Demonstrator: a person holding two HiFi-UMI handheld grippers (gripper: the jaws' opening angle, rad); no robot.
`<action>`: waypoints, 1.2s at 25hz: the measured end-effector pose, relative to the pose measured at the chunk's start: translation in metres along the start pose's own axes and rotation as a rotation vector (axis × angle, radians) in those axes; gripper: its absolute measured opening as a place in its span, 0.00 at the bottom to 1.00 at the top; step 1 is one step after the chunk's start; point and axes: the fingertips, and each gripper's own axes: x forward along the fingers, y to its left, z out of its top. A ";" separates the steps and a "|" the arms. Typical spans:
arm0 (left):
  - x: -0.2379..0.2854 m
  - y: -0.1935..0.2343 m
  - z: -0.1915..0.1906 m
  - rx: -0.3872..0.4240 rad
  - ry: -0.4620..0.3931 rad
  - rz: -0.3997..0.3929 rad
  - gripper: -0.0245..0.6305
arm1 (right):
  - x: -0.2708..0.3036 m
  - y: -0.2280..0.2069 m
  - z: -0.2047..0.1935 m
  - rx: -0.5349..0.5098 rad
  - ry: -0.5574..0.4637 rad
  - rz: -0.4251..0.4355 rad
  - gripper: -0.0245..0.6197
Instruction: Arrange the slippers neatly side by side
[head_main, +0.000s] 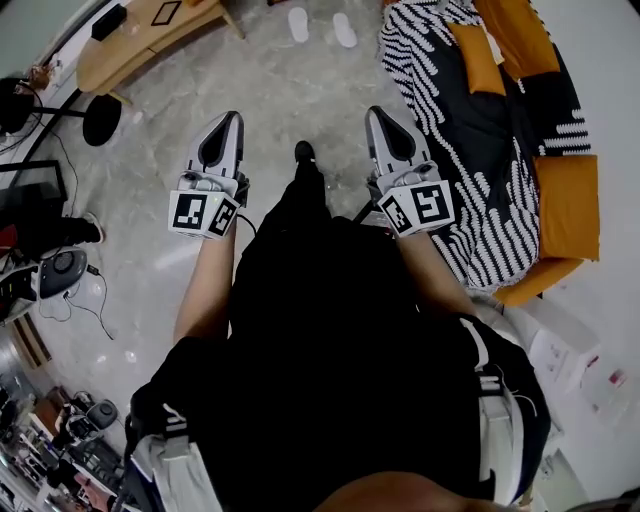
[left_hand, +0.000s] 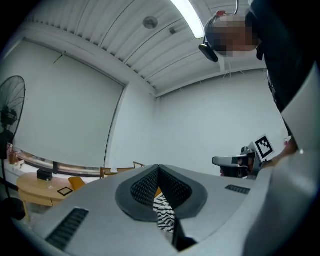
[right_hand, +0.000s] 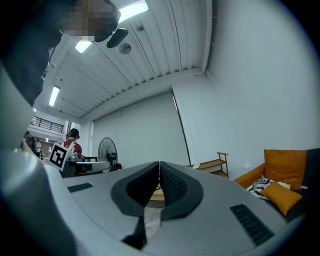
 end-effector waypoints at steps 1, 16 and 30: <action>0.006 0.003 -0.002 -0.001 0.001 -0.006 0.06 | 0.007 -0.003 0.000 0.000 0.001 0.002 0.09; 0.139 0.099 -0.013 -0.030 0.009 -0.015 0.06 | 0.143 -0.073 -0.007 -0.029 0.090 0.008 0.09; 0.254 0.174 -0.008 -0.073 -0.013 -0.091 0.06 | 0.253 -0.130 0.004 -0.063 0.101 -0.064 0.09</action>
